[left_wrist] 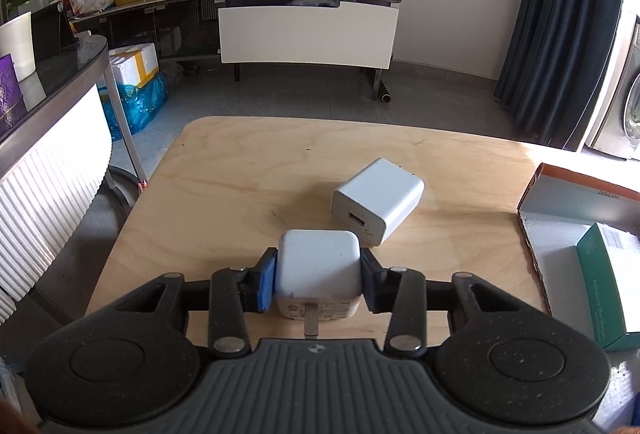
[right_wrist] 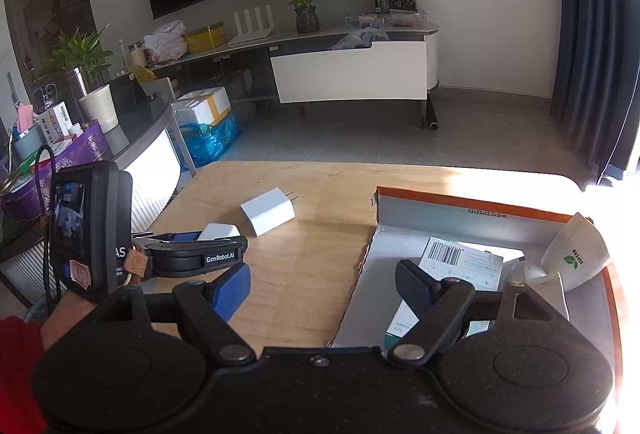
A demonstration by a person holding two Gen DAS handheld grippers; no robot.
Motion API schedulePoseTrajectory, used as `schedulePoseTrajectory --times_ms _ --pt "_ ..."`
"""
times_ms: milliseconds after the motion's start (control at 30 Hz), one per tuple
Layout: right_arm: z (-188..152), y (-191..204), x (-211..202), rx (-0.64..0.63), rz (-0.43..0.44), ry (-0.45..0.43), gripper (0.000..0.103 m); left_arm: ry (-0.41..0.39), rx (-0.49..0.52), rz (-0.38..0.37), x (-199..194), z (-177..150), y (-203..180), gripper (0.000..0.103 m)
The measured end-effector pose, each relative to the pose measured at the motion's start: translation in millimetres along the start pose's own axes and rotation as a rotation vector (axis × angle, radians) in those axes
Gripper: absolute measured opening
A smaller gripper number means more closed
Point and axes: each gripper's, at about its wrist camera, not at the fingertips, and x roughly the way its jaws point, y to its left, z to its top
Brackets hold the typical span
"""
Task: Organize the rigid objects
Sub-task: 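Grasp the white plug with the left gripper while the right gripper grasps the white charger block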
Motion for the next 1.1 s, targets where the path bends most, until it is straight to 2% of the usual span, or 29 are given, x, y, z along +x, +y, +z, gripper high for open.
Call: schedulePoseTrajectory --times_ms 133,233,400,600,733,933,1000,1033,1100 --pt "8.1 5.5 15.8 -0.024 0.037 0.006 0.096 0.009 -0.007 -0.027 -13.6 -5.3 11.2 0.042" --pt "17.9 11.5 32.2 -0.061 0.101 0.013 0.099 0.01 -0.009 -0.038 -29.9 -9.7 21.8 0.042" --pt "38.0 26.5 77.3 -0.165 0.186 0.056 0.101 -0.008 -0.04 -0.044 -55.2 -19.1 38.6 0.042" --pt "54.3 40.6 143.5 -0.284 0.186 0.133 0.101 -0.032 -0.058 -0.048 -57.0 -16.5 42.7 0.042" --pt "57.9 46.3 171.6 -0.353 0.169 0.146 0.101 -0.046 -0.065 -0.073 -53.2 -13.9 42.6 0.042" --pt "59.1 44.2 203.0 -0.366 0.195 0.199 0.101 -0.057 -0.081 -0.076 -48.4 -13.5 46.3 0.042" --pt "57.6 42.1 205.2 -0.338 0.215 0.21 0.094 -0.058 -0.091 -0.075 -47.4 -13.1 48.2 0.042" --pt "56.7 42.6 203.1 -0.337 0.207 0.198 0.081 -0.059 -0.097 -0.076 -46.6 -12.8 48.9 0.042" --pt "56.1 42.3 200.0 -0.317 0.2 0.201 0.081 -0.063 -0.107 -0.073 -46.6 -13.1 49.7 0.042"
